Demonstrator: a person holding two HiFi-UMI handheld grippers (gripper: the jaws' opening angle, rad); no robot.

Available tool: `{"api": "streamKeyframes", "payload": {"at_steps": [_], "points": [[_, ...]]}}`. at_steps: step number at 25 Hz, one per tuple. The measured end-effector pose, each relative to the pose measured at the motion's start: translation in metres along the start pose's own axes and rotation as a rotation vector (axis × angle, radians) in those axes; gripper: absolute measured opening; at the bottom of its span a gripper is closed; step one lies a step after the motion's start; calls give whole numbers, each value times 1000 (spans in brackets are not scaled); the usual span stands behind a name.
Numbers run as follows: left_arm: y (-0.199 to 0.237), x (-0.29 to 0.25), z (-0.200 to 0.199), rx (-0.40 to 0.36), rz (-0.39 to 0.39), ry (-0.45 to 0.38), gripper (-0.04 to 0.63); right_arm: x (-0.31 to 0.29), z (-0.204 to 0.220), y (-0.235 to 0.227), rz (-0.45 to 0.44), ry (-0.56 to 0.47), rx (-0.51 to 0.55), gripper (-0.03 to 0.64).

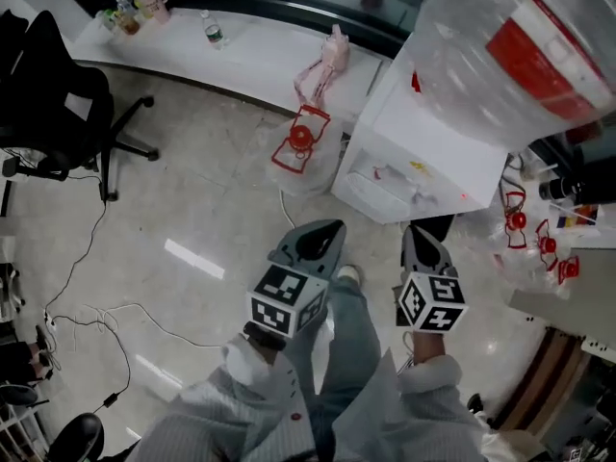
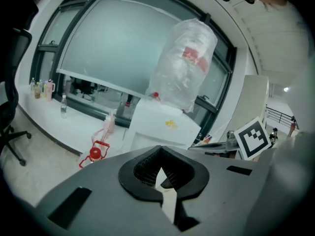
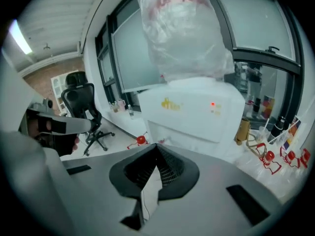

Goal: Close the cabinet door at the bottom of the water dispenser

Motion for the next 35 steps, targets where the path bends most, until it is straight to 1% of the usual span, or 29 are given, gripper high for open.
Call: {"api": "streamKeyframes", "payload": {"at_steps": [3,9,13,16,18,23,29,33,35], "points": [[-15,10,-37,-15,22,-62,9,24,-41,19,-33,-79,-5,14],[-56,40,-98,-85,79,-161,9,80,-112,51,-103,-243,-10,14],[-75,66,-132,-86,115,-224,9,116,-159,76,-160,-348,25,14],[-90,87,-150,-88,139,-271,9,141,-181,95,-195,-401,60,14],[-100,99,-160,-98,150,-295,9,153,-190,105,-215,-428,69,14],[-126,118,-174,-165,174,-328,9,175,-200,119,-254,-468,81,14],[-144,127,-178,-208,181,-337,9,184,-204,128,-303,-460,97,14],[-143,127,-177,-240,178,-336,9,184,-205,131,-312,-452,108,14],[-142,125,-177,-239,176,-334,9,182,-206,131,-312,-448,114,14]]}}
Point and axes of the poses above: the fingertips, and each gripper's own axes: x backward along the fingers, y to its left, z out of its underside, the point moved 3 cm from there along x, backward along the fingers, and after that the axes turned 10 degrees about -y, right-handed, at the moved point
